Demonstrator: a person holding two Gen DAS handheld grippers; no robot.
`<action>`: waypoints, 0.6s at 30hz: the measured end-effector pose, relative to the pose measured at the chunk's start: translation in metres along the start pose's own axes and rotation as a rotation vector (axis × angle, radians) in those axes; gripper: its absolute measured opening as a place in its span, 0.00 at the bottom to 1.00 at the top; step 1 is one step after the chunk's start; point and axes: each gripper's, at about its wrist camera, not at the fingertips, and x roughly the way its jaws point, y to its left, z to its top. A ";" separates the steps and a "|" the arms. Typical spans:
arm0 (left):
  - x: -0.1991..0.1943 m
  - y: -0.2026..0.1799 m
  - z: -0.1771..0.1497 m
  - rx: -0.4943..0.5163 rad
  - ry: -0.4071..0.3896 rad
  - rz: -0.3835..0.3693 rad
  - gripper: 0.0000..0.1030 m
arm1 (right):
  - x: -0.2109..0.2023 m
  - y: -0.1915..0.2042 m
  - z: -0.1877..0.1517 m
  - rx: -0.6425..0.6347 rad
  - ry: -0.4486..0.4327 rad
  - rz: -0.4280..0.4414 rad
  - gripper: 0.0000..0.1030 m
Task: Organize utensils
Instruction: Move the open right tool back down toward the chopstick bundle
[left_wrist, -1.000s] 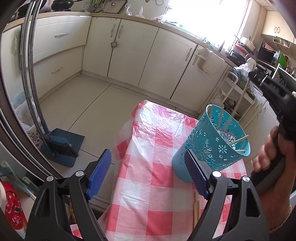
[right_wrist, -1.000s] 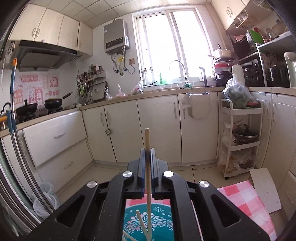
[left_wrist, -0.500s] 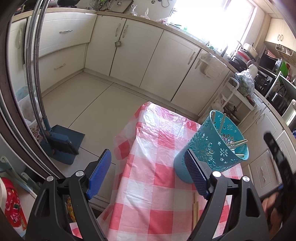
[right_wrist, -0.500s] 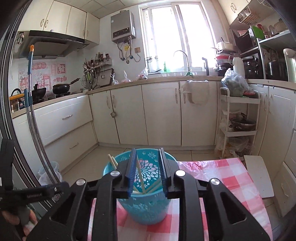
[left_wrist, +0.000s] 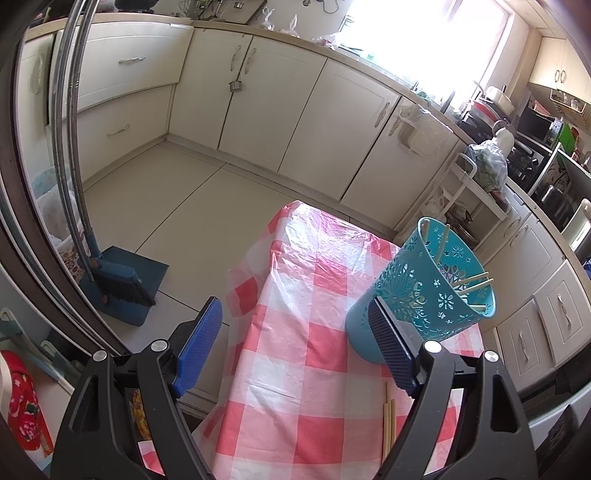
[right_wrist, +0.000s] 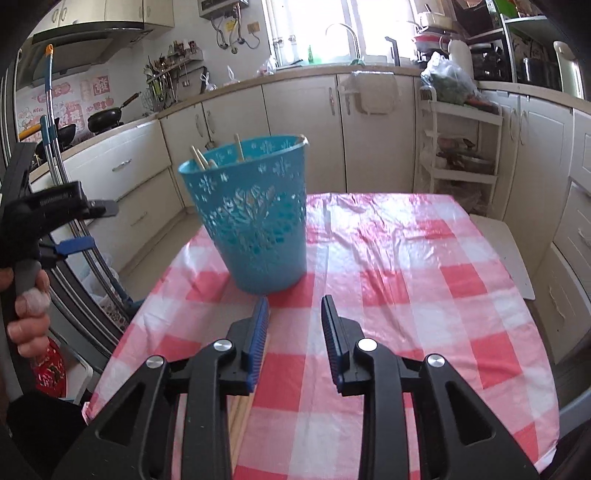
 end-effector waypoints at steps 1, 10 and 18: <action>0.000 0.000 0.000 0.000 -0.001 0.000 0.75 | 0.001 -0.001 -0.006 0.001 0.016 -0.002 0.29; 0.000 0.000 0.000 0.000 0.000 0.001 0.75 | 0.009 -0.003 -0.042 -0.007 0.114 -0.001 0.29; 0.000 0.008 -0.002 0.016 0.008 0.032 0.75 | 0.013 -0.006 -0.052 0.019 0.172 0.012 0.29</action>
